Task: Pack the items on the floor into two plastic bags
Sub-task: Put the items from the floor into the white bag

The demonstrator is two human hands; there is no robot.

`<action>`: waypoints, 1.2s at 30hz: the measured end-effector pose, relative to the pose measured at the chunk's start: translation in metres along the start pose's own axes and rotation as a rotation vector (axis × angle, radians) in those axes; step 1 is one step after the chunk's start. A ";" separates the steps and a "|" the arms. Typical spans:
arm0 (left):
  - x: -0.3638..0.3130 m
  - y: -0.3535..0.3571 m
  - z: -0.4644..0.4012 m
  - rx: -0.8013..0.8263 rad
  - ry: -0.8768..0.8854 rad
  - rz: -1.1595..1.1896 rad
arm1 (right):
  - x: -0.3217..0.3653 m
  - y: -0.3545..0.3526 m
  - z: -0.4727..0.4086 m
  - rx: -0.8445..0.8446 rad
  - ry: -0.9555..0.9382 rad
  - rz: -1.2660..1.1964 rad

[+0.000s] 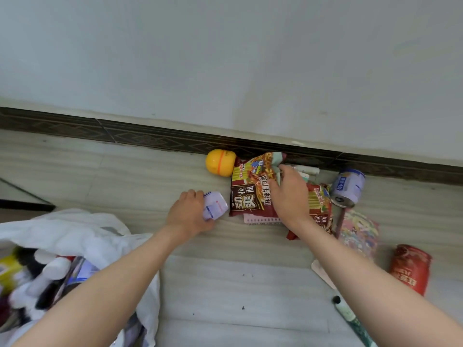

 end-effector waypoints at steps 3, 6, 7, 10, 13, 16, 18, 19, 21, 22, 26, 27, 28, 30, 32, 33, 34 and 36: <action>0.016 -0.004 0.027 0.025 -0.075 0.085 | 0.013 0.001 0.014 0.071 0.027 -0.110; 0.030 -0.025 0.065 -0.038 -0.119 0.203 | 0.040 -0.004 0.033 0.149 -0.027 -0.056; 0.034 -0.035 0.080 -0.073 -0.129 0.258 | 0.053 -0.007 0.042 0.168 -0.077 -0.021; 0.047 -0.068 0.129 -0.188 -0.136 0.394 | 0.094 -0.016 0.073 0.258 -0.226 0.083; 0.067 -0.096 0.185 -0.308 -0.196 0.439 | 0.140 -0.027 0.104 0.301 -0.337 0.106; 0.098 -0.104 0.247 -0.411 -0.338 0.480 | 0.185 -0.027 0.139 0.379 -0.427 0.119; 0.122 -0.100 0.287 -0.432 -0.437 0.480 | 0.210 -0.019 0.163 0.451 -0.473 0.152; 0.136 -0.095 0.304 -0.427 -0.481 0.462 | 0.220 -0.014 0.175 0.480 -0.484 0.160; 0.161 -0.087 0.334 -0.401 -0.563 0.449 | 0.235 -0.003 0.195 0.526 -0.472 0.157; 0.172 -0.084 0.348 -0.388 -0.602 0.460 | 0.241 0.003 0.204 0.546 -0.455 0.147; 0.202 -0.074 0.381 -0.410 -0.729 0.473 | 0.259 0.025 0.227 0.613 -0.300 -0.019; 0.208 -0.073 0.384 -0.424 -0.748 0.473 | 0.263 0.031 0.231 0.624 -0.247 -0.074; 0.213 -0.071 0.385 -0.429 -0.767 0.485 | 0.265 0.040 0.235 0.634 -0.205 -0.121; 0.219 -0.069 0.383 -0.430 -0.807 0.544 | 0.266 0.059 0.242 0.660 -0.141 -0.203; 0.224 -0.068 0.380 -0.446 -0.844 0.601 | 0.262 0.077 0.245 0.666 -0.070 -0.284; 0.226 -0.068 0.377 -0.465 -0.856 0.619 | 0.257 0.086 0.246 0.671 -0.018 -0.331; 0.227 -0.070 0.375 -0.485 -0.858 0.624 | 0.251 0.095 0.247 0.684 0.048 -0.381; 0.227 -0.075 0.368 -0.510 -0.848 0.602 | 0.239 0.111 0.255 0.723 0.170 -0.479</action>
Point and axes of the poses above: each hand's wrist, its own z-axis away from the middle knuckle, its own y-axis out of the palm, x = y × z, the point moved 8 cm from there along -z, towards the middle knuckle, and after that the axes turned 5 degrees about y, right-handed, at the moved point
